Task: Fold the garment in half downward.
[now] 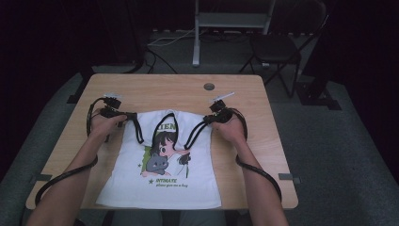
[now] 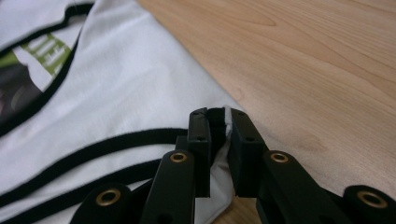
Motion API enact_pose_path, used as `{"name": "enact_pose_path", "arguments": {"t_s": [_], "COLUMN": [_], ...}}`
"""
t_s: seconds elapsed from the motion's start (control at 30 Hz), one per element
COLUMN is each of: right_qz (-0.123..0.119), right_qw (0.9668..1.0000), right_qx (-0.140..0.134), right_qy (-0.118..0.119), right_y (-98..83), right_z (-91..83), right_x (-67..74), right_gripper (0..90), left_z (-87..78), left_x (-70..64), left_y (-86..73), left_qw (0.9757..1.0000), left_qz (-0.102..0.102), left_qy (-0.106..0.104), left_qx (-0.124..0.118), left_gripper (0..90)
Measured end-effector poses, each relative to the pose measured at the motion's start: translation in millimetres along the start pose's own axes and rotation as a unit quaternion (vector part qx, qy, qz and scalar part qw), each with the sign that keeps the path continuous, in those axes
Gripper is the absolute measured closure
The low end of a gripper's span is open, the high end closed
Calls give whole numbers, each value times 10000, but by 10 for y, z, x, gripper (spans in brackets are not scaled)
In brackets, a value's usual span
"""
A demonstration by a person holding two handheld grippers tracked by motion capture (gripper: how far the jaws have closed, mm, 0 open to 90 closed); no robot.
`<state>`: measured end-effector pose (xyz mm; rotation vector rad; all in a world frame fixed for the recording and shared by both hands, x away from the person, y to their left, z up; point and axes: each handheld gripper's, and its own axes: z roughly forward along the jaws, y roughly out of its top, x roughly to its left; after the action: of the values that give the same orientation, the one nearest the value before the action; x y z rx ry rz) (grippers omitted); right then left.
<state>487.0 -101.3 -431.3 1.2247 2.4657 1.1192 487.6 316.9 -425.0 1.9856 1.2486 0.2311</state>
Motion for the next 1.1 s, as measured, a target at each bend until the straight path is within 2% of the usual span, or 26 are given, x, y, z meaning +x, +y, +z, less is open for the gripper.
{"name": "enact_pose_path", "arguments": {"t_s": [0.03,0.07,0.1,0.13,0.2,0.23,0.27,0.3,0.33,0.37,0.4,0.47,0.5,0.67,0.8,0.83,0.97,1.0,1.03,1.07,1.1], "right_qz": [140,378,407,426,481,620,620,885,1034,1034,1165,1218,1232,1202,1270,1276,1270,1303,1303,1326,1323], "right_qw": [9998,9989,9987,9986,9981,9966,9966,9927,9901,9901,9882,9870,9867,9859,9824,9820,9813,9800,9800,9785,9781], "right_qx": [-57,-181,-197,-219,-264,-375,-375,-562,-663,-663,-712,-788,-817,-966,-1203,-1230,-1291,-1361,-1361,-1423,-1451], "right_qy": [94,208,225,228,277,401,401,597,681,681,693,695,680,655,647,653,659,647,647,690,688], "right_y": [5,8,11,14,16,19,19,24,29,29,45,65,82,162,260,279,323,345,345,361,367], "right_z": [-6,-20,-26,-36,-45,-65,-65,-96,-110,-110,-130,-153,-174,-253,-349,-365,-398,-426,-426,-462,-472], "right_x": [-35,-92,-115,-134,-149,-177,-177,-214,-238,-238,-266,-287,-290,-289,-306,-307,-315,-321,-321,-329,-333], "right_gripper": [807,806,806,806,805,806,806,805,806,806,805,806,806,806,807,807,808,808,808,808,809], "left_z": [-10,-36,-53,-53,-83,-114,-114,-138,-147,-147,-156,-176,-210,-275,-324,-331,-349,-358,-358,-365,-375], "left_x": [17,54,81,81,119,149,149,175,180,180,178,172,167,124,74,59,9,-6,-6,-8,-18], "left_y": [4,7,4,4,-5,-15,-15,-23,-21,-21,-10,12,53,149,246,272,372,409,409,426,450], "left_qw": [9999,9993,9986,9986,9973,9953,9953,9925,9919,9919,9925,9920,9910,9897,9890,9882,9879,9871,9871,9873,9863], "left_qz": [-112,-271,-388,-388,-533,-703,-703,-894,-926,-926,-877,-885,-892,-823,-734,-744,-672,-667,-667,-622,-623], "left_qy": [-81,-155,-241,-241,-328,-425,-425,-528,-524,-524,-478,-485,-498,-514,-484,-487,-453,-477,-477,-491,-522], "left_qx": [-98,-204,-270,-270,-390,-507,-507,-643,-700,-700,-699,-757,-865,-1051,-1192,-1244,-1320,-1372,-1372,-1381,-1434], "left_gripper": [812,812,812,813,813,815,818,819,819,819,819,820,820,821,822,822,823,823,823,823,823]}}
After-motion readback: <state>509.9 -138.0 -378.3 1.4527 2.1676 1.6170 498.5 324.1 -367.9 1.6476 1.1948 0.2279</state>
